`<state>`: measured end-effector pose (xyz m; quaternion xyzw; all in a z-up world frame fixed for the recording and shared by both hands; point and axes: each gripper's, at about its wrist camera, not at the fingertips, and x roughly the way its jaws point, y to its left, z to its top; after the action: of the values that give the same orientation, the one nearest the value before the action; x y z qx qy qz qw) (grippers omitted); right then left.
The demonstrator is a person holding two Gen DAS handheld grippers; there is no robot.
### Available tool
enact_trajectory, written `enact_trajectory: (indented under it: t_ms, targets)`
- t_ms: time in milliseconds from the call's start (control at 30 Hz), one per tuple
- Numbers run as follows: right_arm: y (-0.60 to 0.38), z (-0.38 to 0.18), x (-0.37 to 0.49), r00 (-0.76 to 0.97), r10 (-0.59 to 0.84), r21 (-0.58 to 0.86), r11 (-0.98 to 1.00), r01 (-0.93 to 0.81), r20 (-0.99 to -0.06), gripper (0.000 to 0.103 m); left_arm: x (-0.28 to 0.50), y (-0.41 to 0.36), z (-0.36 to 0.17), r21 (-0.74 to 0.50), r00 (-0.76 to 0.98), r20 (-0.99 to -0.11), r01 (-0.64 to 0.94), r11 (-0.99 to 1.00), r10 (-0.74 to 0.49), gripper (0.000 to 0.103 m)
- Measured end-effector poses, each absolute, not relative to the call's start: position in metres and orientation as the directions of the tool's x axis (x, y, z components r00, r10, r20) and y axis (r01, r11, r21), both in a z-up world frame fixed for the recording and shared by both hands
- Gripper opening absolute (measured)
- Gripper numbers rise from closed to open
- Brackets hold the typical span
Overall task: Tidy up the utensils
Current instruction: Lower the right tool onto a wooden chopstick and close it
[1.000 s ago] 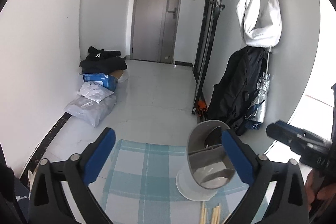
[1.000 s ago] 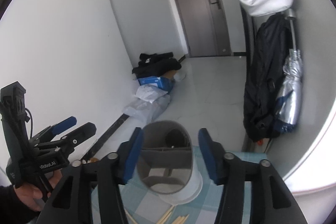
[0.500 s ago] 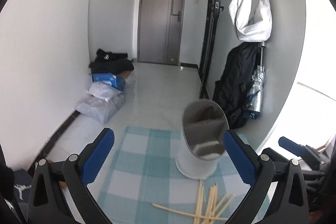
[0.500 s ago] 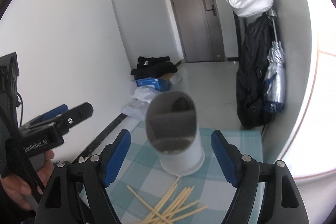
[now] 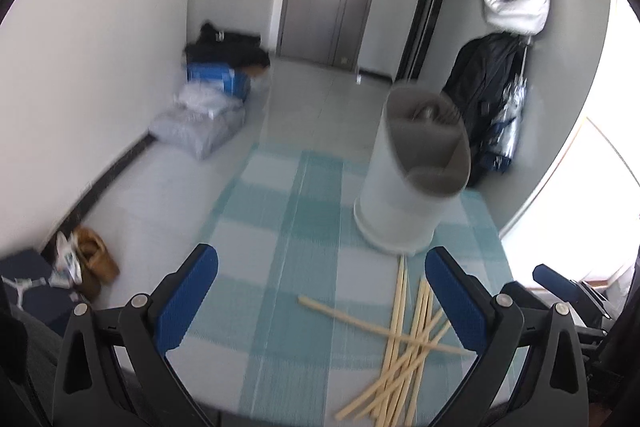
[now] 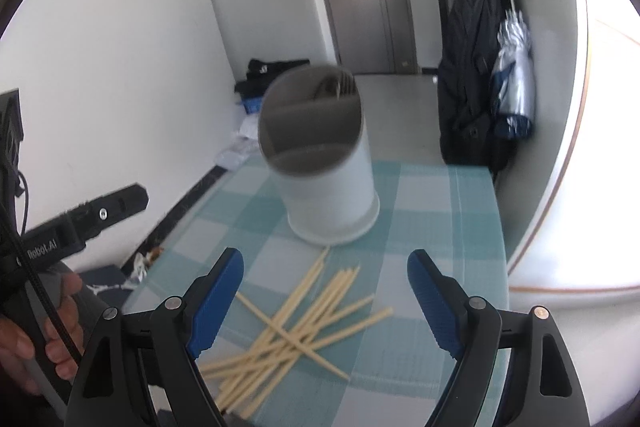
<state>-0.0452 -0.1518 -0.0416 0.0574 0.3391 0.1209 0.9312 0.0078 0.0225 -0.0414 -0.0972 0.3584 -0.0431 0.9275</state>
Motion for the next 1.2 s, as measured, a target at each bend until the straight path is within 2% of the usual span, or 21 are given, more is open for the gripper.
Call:
enact_trajectory:
  t_ms: [167,333,600,667,733,833,967,1200]
  targets:
    - [-0.143,-0.057,-0.044,0.701,0.253,0.172,0.967,-0.186,-0.666,0.084,0.009,0.032,-0.048,-0.222,0.715,-0.680,0.010,0.975,-0.162,0.102]
    - [-0.124,-0.066,-0.036,0.659,0.260,0.123,0.961,-0.247,-0.706,0.084,0.019,0.057,-0.055,-0.321,0.669,-0.708,-0.017,0.947,-0.228,0.102]
    - [-0.076,-0.082,-0.007,0.530,0.307,0.101,0.918,-0.383,-0.790,0.082,0.023,0.089,-0.040,-0.322,0.732,-0.656,-0.054,0.945,-0.182,0.102]
    - [-0.062,-0.088,0.002,0.496,0.317,0.100,0.904,-0.415,-0.808,0.066,0.024,0.095,-0.040,-0.315,0.734,-0.659,-0.071,0.946,-0.165,0.102]
    - [-0.048,-0.095,0.010,0.454,0.332,0.107,0.885,-0.454,-0.827,0.062,0.026,0.102,-0.043,-0.325,0.720,-0.674,-0.087,0.942,-0.166,0.102]
    - [-0.031,-0.104,0.021,0.420,0.335,0.101,0.867,-0.488,-0.843,0.060,0.034,0.113,-0.049,-0.348,0.679,-0.708,-0.095,0.933,-0.195,0.102]
    - [-0.007,-0.112,0.029,0.392,0.307,0.049,0.836,-0.547,-0.867,0.051,0.039,0.131,-0.051,-0.416,0.672,-0.707,-0.141,0.899,-0.221,0.102]
    - [0.017,-0.121,0.038,0.363,0.261,-0.004,0.808,-0.589,-0.894,0.050,0.043,0.142,-0.052,-0.445,0.675,-0.703,-0.175,0.878,-0.222,0.102]
